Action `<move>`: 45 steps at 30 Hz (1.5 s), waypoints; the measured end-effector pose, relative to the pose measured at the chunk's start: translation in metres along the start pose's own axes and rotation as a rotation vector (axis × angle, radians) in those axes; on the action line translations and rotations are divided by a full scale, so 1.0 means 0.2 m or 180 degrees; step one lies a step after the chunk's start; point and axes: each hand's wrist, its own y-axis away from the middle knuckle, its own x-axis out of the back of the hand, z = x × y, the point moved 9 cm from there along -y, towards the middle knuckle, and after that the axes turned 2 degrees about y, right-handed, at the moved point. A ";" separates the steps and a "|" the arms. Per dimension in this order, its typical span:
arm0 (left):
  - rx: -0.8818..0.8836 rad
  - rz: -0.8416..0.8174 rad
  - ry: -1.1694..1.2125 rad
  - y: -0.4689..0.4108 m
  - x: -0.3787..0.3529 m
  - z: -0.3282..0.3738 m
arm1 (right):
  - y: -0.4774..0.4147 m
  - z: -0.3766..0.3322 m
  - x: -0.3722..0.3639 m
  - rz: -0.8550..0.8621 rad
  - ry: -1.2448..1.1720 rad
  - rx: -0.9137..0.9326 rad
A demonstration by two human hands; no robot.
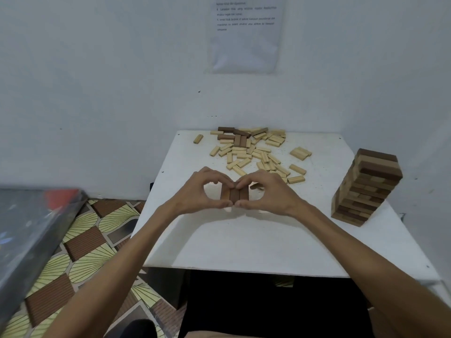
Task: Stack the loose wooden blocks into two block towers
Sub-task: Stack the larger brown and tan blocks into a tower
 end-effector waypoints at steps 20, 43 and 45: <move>-0.0827 -0.0405 0.0109 -0.63 -0.16 0.77 | 0.25 -0.10 0.93 0.0700 0.0723 -0.0263; -0.1131 -0.0760 -0.0030 -0.96 -0.68 1.05 | 0.66 0.19 1.36 0.1052 0.0683 -0.0694; -0.1115 -0.0756 -0.0029 -0.96 -0.70 1.04 | 0.66 0.21 1.36 0.1035 0.0707 -0.0719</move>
